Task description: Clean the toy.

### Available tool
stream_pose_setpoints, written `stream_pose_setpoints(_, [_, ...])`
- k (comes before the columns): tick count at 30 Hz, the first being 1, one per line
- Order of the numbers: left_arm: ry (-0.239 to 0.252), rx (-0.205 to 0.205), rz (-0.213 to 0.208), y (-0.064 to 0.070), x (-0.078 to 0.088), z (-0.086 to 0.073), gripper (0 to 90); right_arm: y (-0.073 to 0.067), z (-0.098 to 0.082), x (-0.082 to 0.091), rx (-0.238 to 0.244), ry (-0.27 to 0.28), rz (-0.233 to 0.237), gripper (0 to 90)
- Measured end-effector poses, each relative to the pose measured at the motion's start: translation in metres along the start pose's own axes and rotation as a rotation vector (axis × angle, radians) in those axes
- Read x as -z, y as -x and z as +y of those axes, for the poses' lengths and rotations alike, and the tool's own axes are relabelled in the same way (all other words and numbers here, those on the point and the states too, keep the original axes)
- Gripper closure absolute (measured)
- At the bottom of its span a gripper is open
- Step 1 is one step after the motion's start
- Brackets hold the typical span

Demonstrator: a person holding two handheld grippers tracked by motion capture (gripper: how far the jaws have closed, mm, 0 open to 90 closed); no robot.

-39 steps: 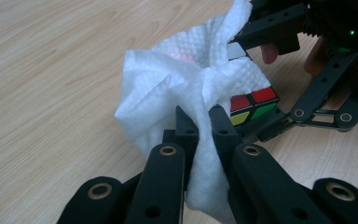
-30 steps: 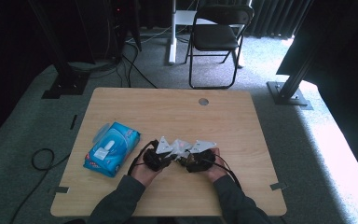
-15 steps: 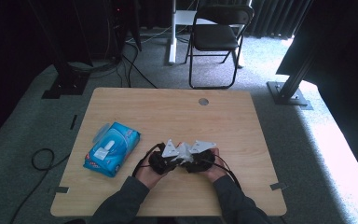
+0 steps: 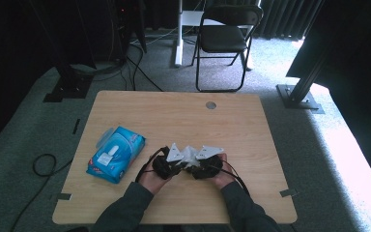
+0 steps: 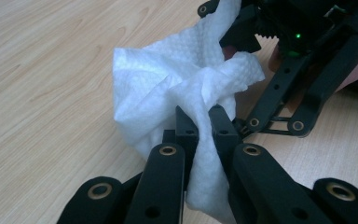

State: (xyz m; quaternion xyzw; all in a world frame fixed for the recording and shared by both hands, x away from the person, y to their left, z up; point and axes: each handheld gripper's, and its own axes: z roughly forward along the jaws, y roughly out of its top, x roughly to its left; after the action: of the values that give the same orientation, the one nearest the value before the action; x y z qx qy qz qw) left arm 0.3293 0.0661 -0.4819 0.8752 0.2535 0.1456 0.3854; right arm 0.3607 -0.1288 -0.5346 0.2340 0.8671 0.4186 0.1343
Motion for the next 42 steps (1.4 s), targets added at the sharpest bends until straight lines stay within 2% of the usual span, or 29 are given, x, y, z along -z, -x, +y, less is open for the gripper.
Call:
stream_pose_setpoints(11, [-0.007,0.021,0.037,-0.008,0.003,-0.002,85.7,-0.003,0.001,-0.001,0.019,-0.009,-0.004,34.1])
stream_pose_setpoints(22, [-0.007,0.07,0.082,-0.021,0.006,-0.006,85.7,-0.008,0.003,-0.001,0.037,-0.009,0.017,34.1])
stream_pose_setpoints(27, [-0.01,0.076,0.095,-0.023,0.007,-0.007,85.7,-0.013,0.005,-0.003,0.057,-0.008,0.039,34.1])
stream_pose_setpoints(34, [-0.01,0.043,0.084,-0.013,0.004,-0.003,85.7,-0.018,0.006,-0.006,0.065,-0.017,0.051,34.1])
stream_pose_setpoints(42, [-0.005,0.028,0.031,-0.006,-0.001,0.0,85.7,-0.022,0.006,-0.009,0.079,-0.023,0.062,34.1])
